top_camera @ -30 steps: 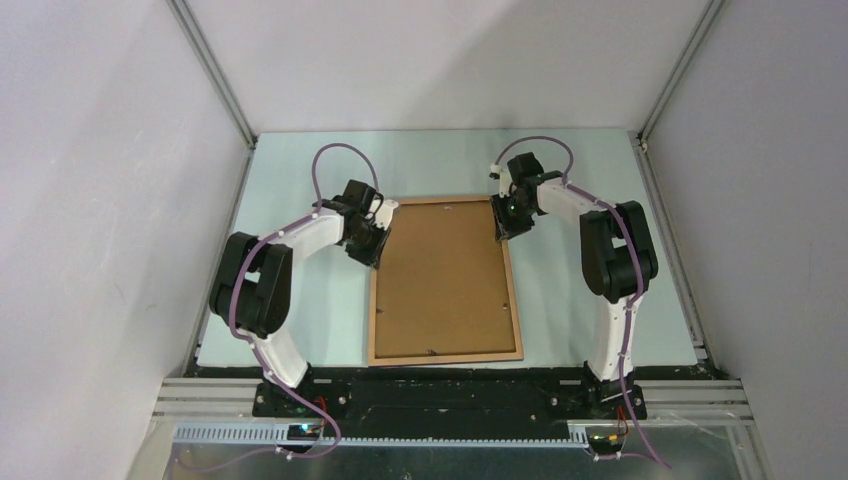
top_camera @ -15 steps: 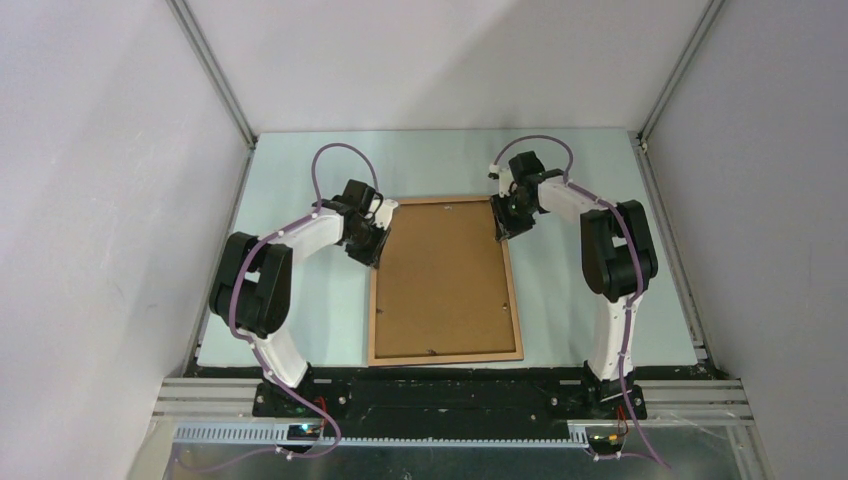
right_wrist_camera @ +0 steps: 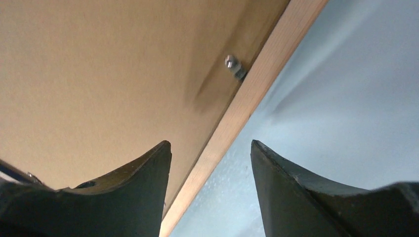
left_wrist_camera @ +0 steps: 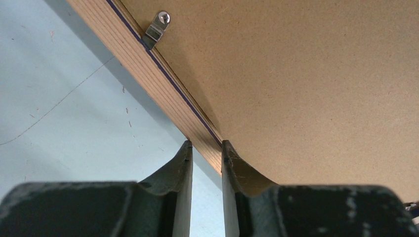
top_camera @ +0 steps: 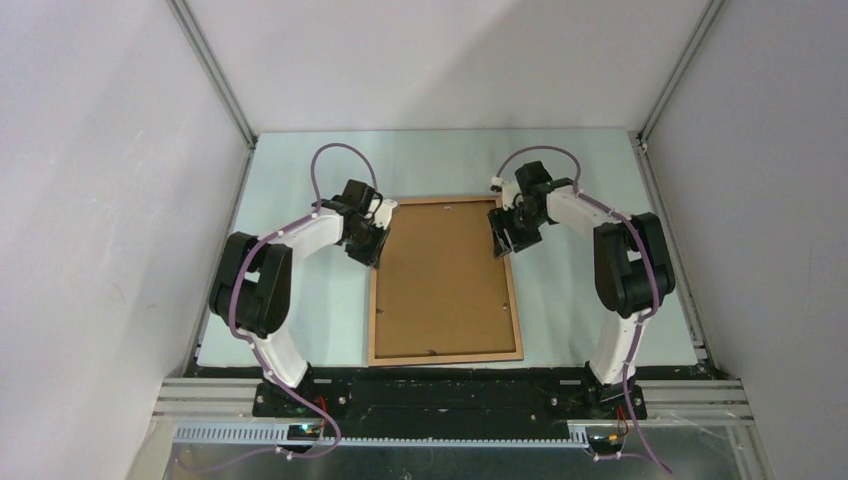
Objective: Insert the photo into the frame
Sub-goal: Install the photo frame at the center of the board.
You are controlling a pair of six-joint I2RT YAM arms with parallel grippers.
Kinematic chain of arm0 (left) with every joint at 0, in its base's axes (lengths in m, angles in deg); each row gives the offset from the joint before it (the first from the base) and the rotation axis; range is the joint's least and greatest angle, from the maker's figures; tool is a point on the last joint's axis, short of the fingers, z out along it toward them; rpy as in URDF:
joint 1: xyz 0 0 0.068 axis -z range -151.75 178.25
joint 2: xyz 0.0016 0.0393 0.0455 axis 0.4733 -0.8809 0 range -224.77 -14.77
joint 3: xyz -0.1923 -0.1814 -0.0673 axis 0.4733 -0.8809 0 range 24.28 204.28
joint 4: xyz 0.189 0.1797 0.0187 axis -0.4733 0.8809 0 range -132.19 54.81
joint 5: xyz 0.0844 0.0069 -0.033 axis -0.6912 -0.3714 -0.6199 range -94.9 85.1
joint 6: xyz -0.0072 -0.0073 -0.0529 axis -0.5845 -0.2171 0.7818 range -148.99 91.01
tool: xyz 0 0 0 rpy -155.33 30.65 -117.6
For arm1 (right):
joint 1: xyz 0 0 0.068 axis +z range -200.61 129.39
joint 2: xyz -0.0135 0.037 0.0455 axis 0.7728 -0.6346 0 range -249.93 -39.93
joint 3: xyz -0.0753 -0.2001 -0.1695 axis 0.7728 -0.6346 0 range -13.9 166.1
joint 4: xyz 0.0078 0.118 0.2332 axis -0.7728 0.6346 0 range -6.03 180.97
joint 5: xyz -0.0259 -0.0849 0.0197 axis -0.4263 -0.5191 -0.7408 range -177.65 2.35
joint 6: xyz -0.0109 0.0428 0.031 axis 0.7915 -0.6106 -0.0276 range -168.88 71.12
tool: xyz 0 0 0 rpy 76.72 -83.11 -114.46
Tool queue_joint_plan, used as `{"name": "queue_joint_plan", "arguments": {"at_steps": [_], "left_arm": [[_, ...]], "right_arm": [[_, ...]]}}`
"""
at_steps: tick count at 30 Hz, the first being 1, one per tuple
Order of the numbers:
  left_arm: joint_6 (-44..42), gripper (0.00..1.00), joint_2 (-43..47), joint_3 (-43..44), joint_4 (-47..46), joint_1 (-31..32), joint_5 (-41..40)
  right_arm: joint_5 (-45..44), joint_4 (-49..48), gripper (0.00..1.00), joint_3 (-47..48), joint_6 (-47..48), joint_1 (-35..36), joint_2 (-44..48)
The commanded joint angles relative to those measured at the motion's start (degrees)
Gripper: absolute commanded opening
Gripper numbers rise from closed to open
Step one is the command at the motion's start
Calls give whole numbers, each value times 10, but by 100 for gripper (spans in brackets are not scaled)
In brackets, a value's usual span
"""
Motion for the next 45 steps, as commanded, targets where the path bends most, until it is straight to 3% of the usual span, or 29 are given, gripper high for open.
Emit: {"name": "queue_joint_plan", "arguments": {"at_steps": [1, 14, 30, 45], "left_arm": [[-13, 3, 3, 3, -12, -1, 7], [-13, 3, -4, 7, -13, -2, 4], [-15, 3, -9, 8, -13, -2, -1], [-16, 3, -9, 8, -13, -2, -4]], "right_arm": [[1, 25, 65, -45, 22, -1, 59], [-13, 67, 68, -138, 82, 47, 118], [0, 54, 67, -173, 67, 84, 104], [-77, 23, 63, -204, 54, 114, 120]]}}
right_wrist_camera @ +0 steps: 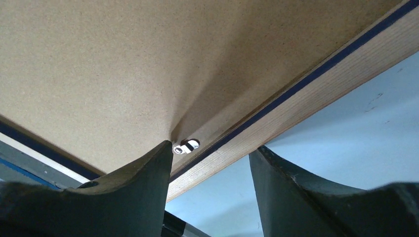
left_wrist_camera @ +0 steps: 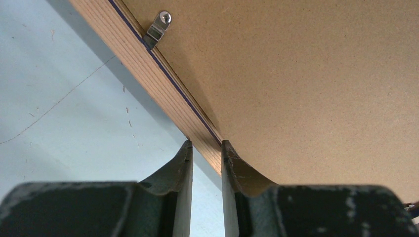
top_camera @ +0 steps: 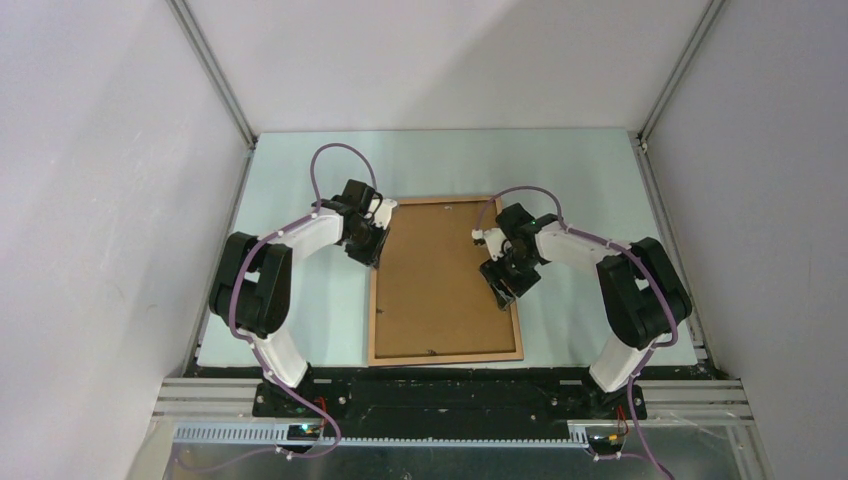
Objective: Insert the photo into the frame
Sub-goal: Install the photo frame at the center of the board.
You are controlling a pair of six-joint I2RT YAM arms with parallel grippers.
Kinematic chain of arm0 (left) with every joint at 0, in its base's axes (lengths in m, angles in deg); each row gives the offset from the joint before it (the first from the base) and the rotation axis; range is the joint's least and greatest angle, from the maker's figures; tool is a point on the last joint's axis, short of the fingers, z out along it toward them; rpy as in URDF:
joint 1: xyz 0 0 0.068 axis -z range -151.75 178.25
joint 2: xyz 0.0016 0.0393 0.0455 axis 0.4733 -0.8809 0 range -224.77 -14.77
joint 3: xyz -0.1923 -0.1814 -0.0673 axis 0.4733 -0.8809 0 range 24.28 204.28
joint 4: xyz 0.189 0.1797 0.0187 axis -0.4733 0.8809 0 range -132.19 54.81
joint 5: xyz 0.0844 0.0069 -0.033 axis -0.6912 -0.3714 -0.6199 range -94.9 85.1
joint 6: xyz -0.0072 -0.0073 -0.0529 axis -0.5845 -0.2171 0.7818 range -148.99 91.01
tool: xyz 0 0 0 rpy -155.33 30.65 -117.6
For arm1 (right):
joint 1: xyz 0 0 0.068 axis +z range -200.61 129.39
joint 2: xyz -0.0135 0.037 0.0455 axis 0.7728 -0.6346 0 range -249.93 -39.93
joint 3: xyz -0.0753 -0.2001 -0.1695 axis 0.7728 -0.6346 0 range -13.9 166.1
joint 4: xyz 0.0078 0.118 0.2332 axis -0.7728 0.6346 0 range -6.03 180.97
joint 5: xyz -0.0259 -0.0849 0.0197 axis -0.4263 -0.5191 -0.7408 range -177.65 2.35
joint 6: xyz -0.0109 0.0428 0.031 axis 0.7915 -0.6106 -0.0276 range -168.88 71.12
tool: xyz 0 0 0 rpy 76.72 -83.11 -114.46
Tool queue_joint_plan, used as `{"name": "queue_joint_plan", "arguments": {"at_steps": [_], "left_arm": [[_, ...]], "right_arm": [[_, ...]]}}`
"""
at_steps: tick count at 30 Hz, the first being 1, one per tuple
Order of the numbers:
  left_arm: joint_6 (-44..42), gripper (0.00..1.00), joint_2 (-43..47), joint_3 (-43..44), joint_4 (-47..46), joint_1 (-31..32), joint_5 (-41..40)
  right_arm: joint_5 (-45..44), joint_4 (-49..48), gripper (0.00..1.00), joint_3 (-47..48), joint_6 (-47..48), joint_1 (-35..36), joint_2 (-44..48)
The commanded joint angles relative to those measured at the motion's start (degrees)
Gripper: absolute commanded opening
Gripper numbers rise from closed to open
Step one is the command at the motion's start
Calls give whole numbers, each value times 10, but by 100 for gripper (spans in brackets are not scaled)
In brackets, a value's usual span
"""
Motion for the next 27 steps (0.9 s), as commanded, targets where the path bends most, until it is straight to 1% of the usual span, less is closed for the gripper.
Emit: {"name": "queue_joint_plan", "arguments": {"at_steps": [1, 10, 27], "left_arm": [[-20, 3, -9, 8, -12, -2, -3], [-22, 2, -9, 7, -12, -2, -6], [-23, 2, -12, 6, -12, -2, -6]], "right_arm": [[-34, -15, 62, -17, -9, 8, -4], [-52, -18, 59, -19, -7, 18, -9], [-39, -16, 40, -20, 9, 12, -2]]}}
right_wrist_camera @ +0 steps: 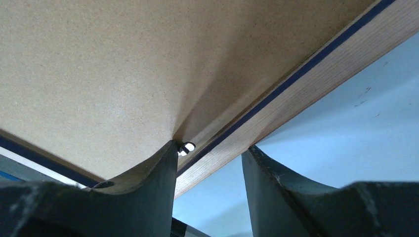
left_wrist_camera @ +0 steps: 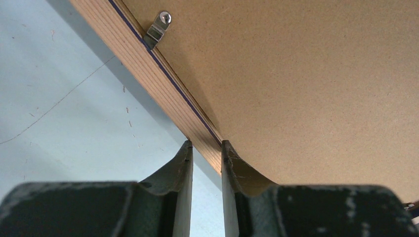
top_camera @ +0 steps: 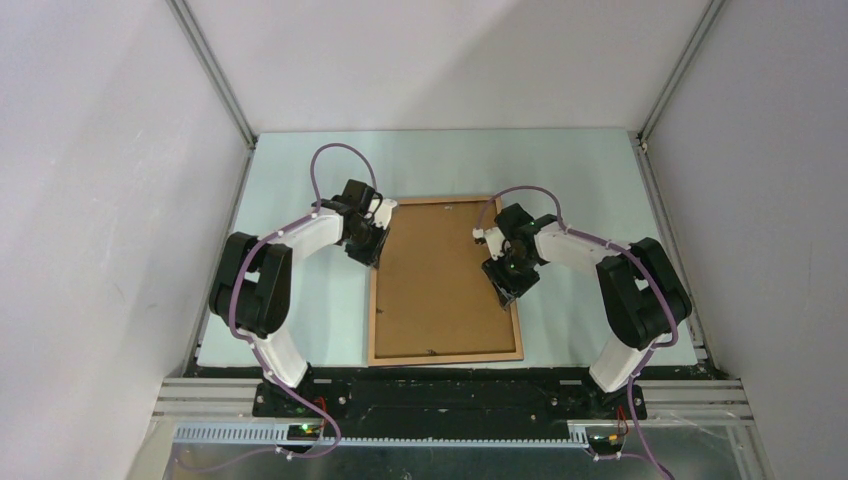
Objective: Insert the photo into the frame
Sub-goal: Install the photo frame at the center of the board.
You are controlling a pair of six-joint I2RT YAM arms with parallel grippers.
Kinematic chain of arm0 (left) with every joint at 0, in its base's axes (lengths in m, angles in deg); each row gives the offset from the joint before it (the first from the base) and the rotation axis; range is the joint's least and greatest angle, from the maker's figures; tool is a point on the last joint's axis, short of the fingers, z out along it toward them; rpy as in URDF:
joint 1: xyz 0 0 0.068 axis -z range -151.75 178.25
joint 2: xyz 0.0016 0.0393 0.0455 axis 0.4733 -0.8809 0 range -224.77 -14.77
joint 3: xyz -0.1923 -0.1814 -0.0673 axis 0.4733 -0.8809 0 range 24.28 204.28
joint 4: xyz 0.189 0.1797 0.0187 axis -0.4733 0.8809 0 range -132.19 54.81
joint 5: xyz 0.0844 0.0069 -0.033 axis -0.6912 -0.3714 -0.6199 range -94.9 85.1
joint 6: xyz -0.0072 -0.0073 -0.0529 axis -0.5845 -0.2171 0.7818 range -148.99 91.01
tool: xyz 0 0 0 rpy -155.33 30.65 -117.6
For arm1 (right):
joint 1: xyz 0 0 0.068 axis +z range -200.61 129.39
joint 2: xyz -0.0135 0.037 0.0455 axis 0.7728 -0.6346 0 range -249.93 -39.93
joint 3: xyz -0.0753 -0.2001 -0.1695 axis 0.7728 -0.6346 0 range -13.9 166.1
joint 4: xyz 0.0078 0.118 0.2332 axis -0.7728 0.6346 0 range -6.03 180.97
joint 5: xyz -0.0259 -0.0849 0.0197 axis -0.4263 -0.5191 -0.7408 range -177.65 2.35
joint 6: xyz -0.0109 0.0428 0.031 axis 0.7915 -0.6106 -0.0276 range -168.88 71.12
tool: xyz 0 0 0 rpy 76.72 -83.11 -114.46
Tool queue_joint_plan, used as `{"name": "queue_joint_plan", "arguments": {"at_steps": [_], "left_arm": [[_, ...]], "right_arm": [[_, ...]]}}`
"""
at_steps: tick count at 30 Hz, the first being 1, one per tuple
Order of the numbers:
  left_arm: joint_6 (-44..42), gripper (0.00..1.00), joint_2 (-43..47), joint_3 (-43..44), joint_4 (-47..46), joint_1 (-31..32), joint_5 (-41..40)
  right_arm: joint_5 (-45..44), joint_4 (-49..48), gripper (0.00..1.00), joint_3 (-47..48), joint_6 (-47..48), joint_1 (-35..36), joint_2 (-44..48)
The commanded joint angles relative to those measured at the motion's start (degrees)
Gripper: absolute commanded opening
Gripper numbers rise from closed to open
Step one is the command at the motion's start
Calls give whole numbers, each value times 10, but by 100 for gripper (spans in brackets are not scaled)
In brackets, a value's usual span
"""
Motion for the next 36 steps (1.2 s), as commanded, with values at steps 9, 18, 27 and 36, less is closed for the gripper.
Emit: {"name": "queue_joint_plan", "arguments": {"at_steps": [9, 18, 27, 36], "left_arm": [[-24, 2, -14, 7, -12, -2, -6], [-24, 1, -13, 6, -12, -2, -7], [-25, 1, -13, 8, -12, -3, -9], [-23, 1, -16, 9, -12, -3, -10]], "right_arm": [[-3, -9, 32, -19, 42, 3, -9], [-3, -1, 27, -19, 66, 4, -15], [-3, 7, 23, -22, 86, 3, -14], [-4, 6, 20, -26, 96, 4, -11]]}}
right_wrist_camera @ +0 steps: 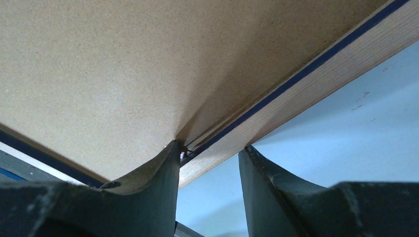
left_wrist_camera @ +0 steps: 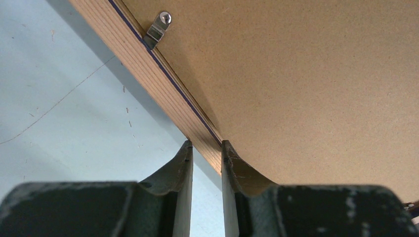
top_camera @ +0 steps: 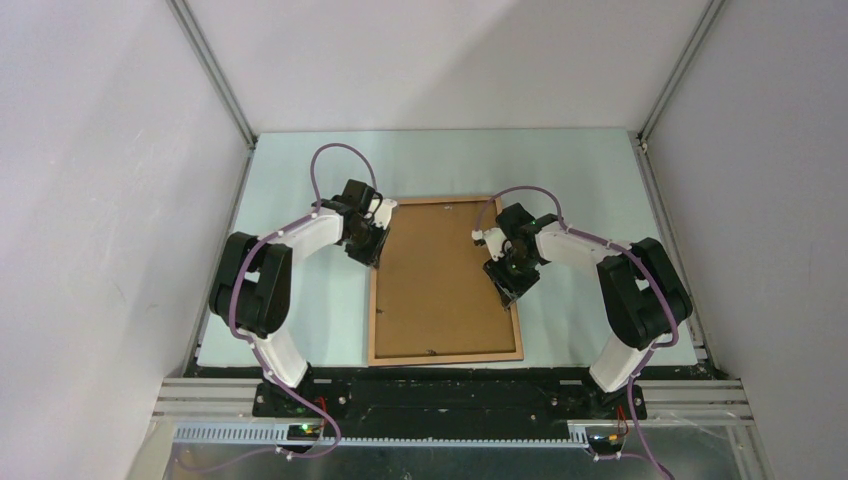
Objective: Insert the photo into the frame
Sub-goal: Install the photo frame at the center of the board.
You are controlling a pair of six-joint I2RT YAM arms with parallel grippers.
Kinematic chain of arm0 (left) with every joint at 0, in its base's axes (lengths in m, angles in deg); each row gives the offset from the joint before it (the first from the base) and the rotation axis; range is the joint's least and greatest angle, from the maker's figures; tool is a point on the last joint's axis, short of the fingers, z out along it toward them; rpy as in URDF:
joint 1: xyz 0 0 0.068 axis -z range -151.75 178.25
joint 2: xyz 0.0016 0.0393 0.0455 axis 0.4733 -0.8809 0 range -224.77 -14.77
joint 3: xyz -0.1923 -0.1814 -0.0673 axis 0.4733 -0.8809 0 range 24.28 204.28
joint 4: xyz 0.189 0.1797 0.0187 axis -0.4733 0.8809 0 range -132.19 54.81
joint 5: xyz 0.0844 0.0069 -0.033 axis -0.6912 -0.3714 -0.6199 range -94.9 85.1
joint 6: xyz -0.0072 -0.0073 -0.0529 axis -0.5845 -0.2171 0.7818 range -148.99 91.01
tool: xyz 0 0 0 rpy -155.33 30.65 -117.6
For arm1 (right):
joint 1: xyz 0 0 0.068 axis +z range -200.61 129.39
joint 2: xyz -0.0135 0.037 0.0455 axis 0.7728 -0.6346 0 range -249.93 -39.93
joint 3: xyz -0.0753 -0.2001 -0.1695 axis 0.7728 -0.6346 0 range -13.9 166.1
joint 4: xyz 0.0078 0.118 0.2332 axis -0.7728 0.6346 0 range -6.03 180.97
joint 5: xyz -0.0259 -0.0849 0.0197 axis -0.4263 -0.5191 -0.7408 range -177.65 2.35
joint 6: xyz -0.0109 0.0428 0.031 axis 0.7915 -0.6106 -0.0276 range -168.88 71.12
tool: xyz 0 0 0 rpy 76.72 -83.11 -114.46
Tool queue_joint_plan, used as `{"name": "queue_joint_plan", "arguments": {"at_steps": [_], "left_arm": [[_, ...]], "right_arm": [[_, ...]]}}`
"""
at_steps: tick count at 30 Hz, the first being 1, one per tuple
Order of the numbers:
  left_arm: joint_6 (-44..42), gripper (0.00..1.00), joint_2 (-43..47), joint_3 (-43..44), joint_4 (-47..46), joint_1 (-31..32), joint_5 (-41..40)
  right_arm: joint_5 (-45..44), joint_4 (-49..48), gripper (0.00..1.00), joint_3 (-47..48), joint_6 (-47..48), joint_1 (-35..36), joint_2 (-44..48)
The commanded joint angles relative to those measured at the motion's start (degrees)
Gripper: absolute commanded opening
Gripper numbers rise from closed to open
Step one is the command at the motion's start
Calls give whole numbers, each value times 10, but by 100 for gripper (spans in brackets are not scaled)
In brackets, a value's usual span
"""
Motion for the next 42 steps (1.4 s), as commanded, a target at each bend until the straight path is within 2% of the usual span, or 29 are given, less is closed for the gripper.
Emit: {"name": "queue_joint_plan", "arguments": {"at_steps": [1, 19, 21, 26, 30, 36, 42], "left_arm": [[-23, 1, -15, 8, -12, -3, -9], [-25, 1, -12, 7, -12, -3, -12], [-25, 1, -12, 7, -12, -3, -12], [-24, 1, -13, 8, -12, -4, -12], [-23, 1, -12, 7, -12, -4, -13], [-24, 1, -10, 6, -12, -4, -15], [-24, 1, -10, 7, -12, -4, -15]], "right_arm": [[-13, 2, 19, -26, 61, 8, -11], [-27, -6, 21, -37, 94, 8, 0], [-30, -11, 24, -36, 89, 8, 1], [-41, -24, 41, -31, 60, 1, 12], [-19, -22, 50, -11, 37, -29, 17], [49, -8, 59, 34, -1, -92, 12], [66, -14, 61, 53, -21, -100, 0]]}}
